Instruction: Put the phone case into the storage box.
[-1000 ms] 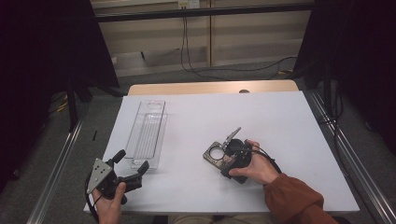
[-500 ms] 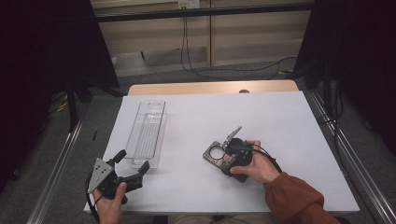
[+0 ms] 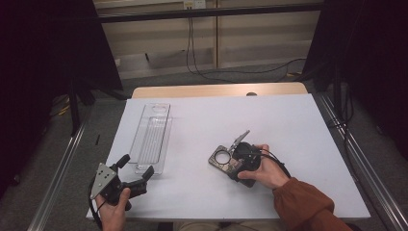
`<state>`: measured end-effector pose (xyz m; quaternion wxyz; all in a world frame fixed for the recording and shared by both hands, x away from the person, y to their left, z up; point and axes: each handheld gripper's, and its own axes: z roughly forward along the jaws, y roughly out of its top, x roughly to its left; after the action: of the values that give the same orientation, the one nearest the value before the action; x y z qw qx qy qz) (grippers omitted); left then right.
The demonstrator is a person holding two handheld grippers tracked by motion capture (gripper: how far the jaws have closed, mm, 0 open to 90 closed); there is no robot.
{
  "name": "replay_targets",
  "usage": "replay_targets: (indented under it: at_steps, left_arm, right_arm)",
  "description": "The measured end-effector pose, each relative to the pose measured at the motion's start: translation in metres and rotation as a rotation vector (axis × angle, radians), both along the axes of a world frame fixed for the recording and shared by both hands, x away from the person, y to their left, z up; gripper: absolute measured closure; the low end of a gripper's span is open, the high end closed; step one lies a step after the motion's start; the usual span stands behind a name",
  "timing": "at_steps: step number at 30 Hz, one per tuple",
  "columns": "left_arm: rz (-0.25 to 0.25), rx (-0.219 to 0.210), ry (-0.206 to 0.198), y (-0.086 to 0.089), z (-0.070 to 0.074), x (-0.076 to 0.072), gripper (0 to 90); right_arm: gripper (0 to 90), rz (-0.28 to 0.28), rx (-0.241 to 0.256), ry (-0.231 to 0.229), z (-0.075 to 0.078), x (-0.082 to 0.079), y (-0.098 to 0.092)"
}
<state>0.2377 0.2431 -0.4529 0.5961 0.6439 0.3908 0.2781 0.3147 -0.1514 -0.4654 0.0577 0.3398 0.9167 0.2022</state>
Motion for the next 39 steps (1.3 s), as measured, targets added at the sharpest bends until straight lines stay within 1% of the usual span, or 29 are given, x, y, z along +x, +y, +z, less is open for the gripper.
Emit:
replay_targets:
  at_steps: [3, 4, 6, 8, 9, 11, 12, 13, 15, 16, 18, 19, 20, 21, 22, 23, 24, 25, 27, 28, 31, 33, 35, 36, 38, 39]
  left_arm:
    - [-0.001, 0.004, 0.0, 0.001, 0.0, 0.0, 2.7]
    - [-0.011, 0.005, 0.0, 0.001, 0.0, 0.0, 2.7]
    - [-0.016, -0.006, -0.003, 0.001, 0.0, 0.0, 2.7]
    - [-0.01, -0.006, -0.003, 0.001, 0.0, 0.0, 2.7]
    - [-0.008, -0.007, -0.003, 0.001, 0.0, 0.0, 2.7]
    - [-0.008, -0.006, -0.003, 0.001, 0.0, 0.0, 2.7]
    - [-0.004, -0.004, -0.002, 0.001, 0.0, 0.0, 2.7]
    - [-0.004, -0.005, -0.002, 0.001, 0.0, -0.001, 2.7]
    - [-0.005, -0.005, -0.002, 0.001, 0.0, -0.001, 2.7]
    - [-0.004, -0.006, -0.003, 0.001, 0.0, -0.001, 2.7]
    - [-0.005, -0.005, -0.002, 0.001, 0.0, 0.0, 2.7]
    - [-0.007, -0.008, -0.003, 0.001, 0.0, 0.0, 2.7]
    - [-0.01, -0.008, -0.003, 0.001, 0.0, 0.0, 2.7]
    - [-0.011, -0.008, -0.003, 0.001, 0.0, 0.0, 2.7]
    - [-0.01, -0.008, -0.003, 0.001, 0.0, 0.0, 2.7]
    - [-0.011, -0.008, -0.003, 0.001, 0.0, 0.0, 2.7]
    - [-0.016, -0.008, -0.002, 0.001, 0.0, 0.0, 2.7]
    - [-0.012, -0.008, -0.003, 0.001, 0.0, 0.0, 2.7]
    - [-0.012, -0.008, -0.003, 0.001, 0.0, 0.0, 2.7]
    - [-0.009, -0.01, -0.002, 0.001, 0.0, 0.0, 2.7]
    - [-0.008, -0.005, -0.003, 0.002, 0.0, 0.0, 2.7]
    - [-0.011, -0.006, -0.005, 0.002, 0.0, 0.0, 2.7]
    - [-0.012, -0.011, -0.005, 0.002, 0.001, 0.0, 2.7]
    - [-0.012, -0.012, -0.006, 0.002, 0.001, 0.0, 2.7]
    - [-0.012, -0.012, -0.005, 0.002, 0.001, 0.0, 2.7]
    - [-0.011, -0.012, -0.005, 0.002, 0.001, 0.0, 2.7]
  right_arm:
    - [12.4, -0.002, 0.009, 0.002, 0.0, 0.0, 0.001]
    - [12.4, -0.004, 0.008, 0.002, 0.0, 0.0, 0.0]
    - [12.4, -0.008, 0.016, -0.004, 0.0, 0.0, 0.0]
    - [12.4, -0.009, 0.023, -0.009, 0.001, 0.0, 0.0]
    - [12.4, -0.012, 0.027, -0.019, 0.002, 0.0, 0.0]
    - [12.4, -0.02, 0.037, -0.02, 0.004, 0.0, -0.002]
    - [12.4, -0.017, 0.045, -0.035, 0.004, 0.001, -0.003]
    - [12.4, -0.022, 0.057, -0.034, 0.006, 0.0, -0.004]
    - [12.4, -0.028, 0.07, -0.049, 0.009, 0.001, -0.007]
    - [12.4, -0.025, 0.086, -0.055, 0.01, 0.001, -0.008]
    - [12.4, -0.02, 0.103, -0.071, 0.012, 0.001, -0.011]
    - [12.4, -0.027, 0.11, -0.07, 0.013, 0.001, -0.011]
    - [12.4, -0.017, 0.123, -0.082, 0.014, 0.002, -0.013]
    - [12.4, -0.019, 0.122, -0.086, 0.015, 0.002, -0.014]
    - [12.4, -0.017, 0.131, -0.093, 0.015, 0.002, -0.015]
    - [12.4, -0.028, 0.136, -0.088, 0.015, 0.002, -0.016]
    - [12.4, -0.016, 0.144, -0.1, 0.015, 0.003, -0.017]
    - [12.4, -0.03, 0.149, -0.099, 0.016, 0.003, -0.017]
    - [12.4, -0.017, 0.168, -0.119, 0.016, 0.004, -0.019]
    - [12.3, -0.031, 0.175, -0.114, 0.017, 0.003, -0.02]
    - [12.4, -0.021, 0.191, -0.132, 0.017, 0.004, -0.022]
    - [12.4, -0.028, 0.197, -0.137, 0.017, 0.004, -0.023]
    - [12.4, -0.025, 0.216, -0.146, 0.017, 0.005, -0.024]
    - [12.3, -0.036, 0.214, -0.145, 0.018, 0.004, -0.024]
    - [12.3, -0.027, 0.23, -0.156, 0.018, 0.005, -0.026]
    - [12.3, -0.034, 0.237, -0.162, 0.018, 0.004, -0.026]
